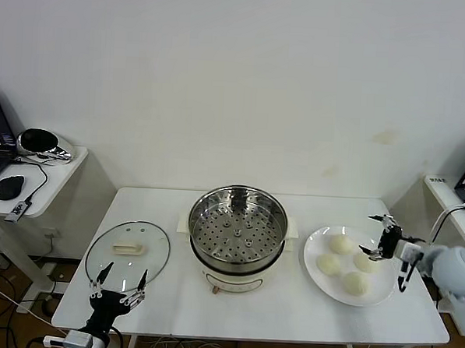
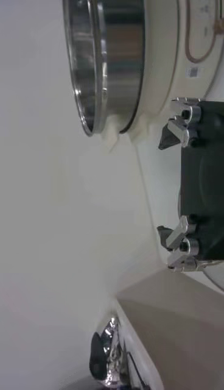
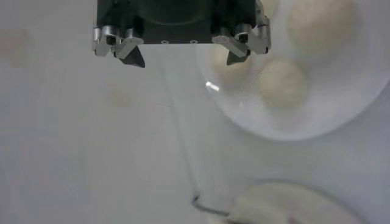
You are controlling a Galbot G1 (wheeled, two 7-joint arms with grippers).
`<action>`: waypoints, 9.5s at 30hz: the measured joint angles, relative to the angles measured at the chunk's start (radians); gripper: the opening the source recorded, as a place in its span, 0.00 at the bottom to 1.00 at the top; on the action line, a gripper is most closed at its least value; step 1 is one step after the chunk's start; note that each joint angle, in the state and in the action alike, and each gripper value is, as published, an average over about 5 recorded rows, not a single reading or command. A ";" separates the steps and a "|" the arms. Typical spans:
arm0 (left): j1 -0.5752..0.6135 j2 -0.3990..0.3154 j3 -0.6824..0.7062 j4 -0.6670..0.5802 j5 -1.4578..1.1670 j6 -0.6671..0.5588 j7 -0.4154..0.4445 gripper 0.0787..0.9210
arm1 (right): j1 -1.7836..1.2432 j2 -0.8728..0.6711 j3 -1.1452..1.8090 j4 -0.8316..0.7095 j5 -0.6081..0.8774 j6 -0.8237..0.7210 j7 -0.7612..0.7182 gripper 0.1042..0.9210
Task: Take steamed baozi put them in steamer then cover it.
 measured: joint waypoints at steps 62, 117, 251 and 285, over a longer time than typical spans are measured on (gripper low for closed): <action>-0.014 0.023 -0.023 0.029 0.018 -0.001 0.009 0.88 | 0.540 0.387 -0.478 -0.733 -0.232 0.179 -0.231 0.60; -0.016 0.056 -0.055 0.020 -0.025 -0.004 0.011 0.88 | 1.132 0.497 -1.197 -0.370 0.354 0.354 -0.190 0.57; -0.007 0.055 -0.077 0.001 -0.015 0.000 0.022 0.88 | 0.647 0.190 -0.910 -0.343 0.159 -0.058 -0.276 0.50; -0.019 0.075 -0.092 -0.018 -0.050 0.007 0.023 0.88 | 1.313 0.375 -1.358 -0.079 0.763 -0.374 -0.161 0.54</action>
